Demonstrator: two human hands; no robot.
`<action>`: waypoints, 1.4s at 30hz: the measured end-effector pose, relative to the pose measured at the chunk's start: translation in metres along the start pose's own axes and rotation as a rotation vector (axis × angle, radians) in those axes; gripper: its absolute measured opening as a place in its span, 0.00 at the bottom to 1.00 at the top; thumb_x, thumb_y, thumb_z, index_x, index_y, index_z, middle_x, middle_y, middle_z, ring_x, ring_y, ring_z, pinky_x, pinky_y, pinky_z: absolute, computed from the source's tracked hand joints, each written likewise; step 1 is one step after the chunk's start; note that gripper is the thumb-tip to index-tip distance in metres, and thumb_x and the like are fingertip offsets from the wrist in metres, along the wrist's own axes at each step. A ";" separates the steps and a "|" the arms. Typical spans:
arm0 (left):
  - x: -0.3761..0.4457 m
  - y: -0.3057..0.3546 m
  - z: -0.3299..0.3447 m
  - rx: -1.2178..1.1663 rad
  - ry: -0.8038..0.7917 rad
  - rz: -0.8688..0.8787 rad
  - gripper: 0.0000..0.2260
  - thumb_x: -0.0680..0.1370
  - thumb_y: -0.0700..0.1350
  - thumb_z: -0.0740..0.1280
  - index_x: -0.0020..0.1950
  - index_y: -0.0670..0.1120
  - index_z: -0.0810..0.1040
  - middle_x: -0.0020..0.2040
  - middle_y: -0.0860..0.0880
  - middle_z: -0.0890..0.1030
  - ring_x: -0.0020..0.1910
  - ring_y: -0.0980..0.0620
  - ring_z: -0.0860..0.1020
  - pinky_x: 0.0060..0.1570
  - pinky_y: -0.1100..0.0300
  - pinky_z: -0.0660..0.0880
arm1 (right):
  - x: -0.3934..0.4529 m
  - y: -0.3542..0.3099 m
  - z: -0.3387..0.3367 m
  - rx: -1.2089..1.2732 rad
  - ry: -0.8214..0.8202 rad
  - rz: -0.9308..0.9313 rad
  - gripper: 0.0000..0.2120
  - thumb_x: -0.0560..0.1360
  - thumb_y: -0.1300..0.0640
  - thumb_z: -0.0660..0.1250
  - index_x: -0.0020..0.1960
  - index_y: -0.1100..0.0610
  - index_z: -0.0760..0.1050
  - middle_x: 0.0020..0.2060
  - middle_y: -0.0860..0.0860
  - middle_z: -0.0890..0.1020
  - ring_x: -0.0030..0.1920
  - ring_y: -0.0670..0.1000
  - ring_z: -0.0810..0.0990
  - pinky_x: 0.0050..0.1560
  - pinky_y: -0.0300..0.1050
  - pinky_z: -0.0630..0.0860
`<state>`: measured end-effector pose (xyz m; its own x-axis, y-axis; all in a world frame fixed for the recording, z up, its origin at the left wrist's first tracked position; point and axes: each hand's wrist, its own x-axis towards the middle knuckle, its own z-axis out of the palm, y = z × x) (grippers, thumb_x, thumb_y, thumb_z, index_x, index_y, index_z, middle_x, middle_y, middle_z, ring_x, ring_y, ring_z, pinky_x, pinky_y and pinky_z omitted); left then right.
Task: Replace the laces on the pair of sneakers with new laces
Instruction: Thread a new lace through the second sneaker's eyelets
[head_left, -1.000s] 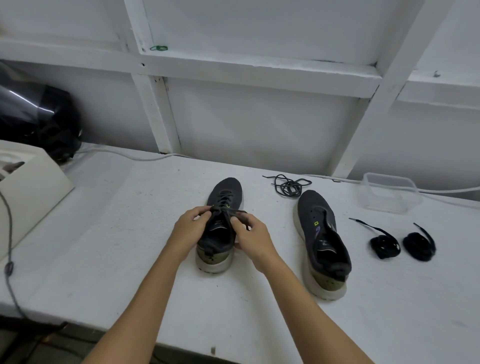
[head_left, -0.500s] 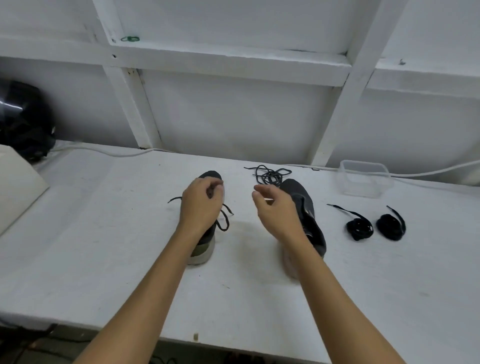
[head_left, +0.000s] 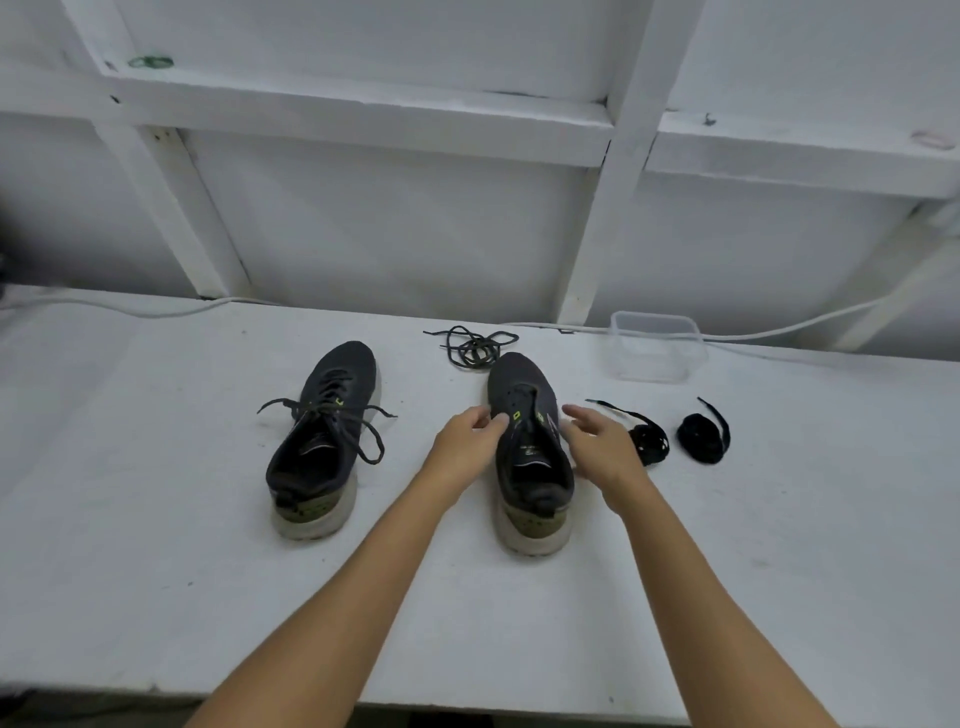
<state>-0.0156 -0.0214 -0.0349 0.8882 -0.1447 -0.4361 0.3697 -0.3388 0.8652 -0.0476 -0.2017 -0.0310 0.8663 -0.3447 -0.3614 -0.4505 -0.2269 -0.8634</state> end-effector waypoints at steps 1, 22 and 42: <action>0.006 -0.003 0.004 -0.032 0.009 -0.010 0.40 0.64 0.68 0.65 0.73 0.53 0.73 0.66 0.51 0.78 0.63 0.48 0.78 0.65 0.47 0.75 | 0.000 0.003 0.002 0.050 -0.023 0.035 0.18 0.79 0.50 0.68 0.68 0.49 0.77 0.60 0.51 0.82 0.52 0.49 0.82 0.52 0.50 0.82; 0.003 -0.010 -0.020 0.093 0.244 -0.073 0.17 0.77 0.51 0.66 0.64 0.49 0.73 0.55 0.52 0.78 0.56 0.50 0.78 0.60 0.51 0.76 | 0.006 0.009 0.039 0.016 -0.183 0.012 0.15 0.75 0.45 0.71 0.59 0.48 0.80 0.50 0.47 0.84 0.46 0.49 0.84 0.49 0.51 0.84; 0.139 0.034 -0.068 0.559 0.344 0.176 0.10 0.81 0.43 0.66 0.60 0.47 0.83 0.56 0.45 0.83 0.54 0.44 0.80 0.50 0.57 0.75 | 0.103 -0.080 0.092 -0.299 0.054 -0.179 0.10 0.80 0.56 0.66 0.56 0.55 0.84 0.53 0.53 0.86 0.56 0.54 0.81 0.55 0.40 0.71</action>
<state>0.1395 0.0104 -0.0492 0.9927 0.0309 -0.1167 0.0969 -0.7803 0.6178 0.0980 -0.1350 -0.0314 0.9282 -0.3214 -0.1877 -0.3429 -0.5424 -0.7670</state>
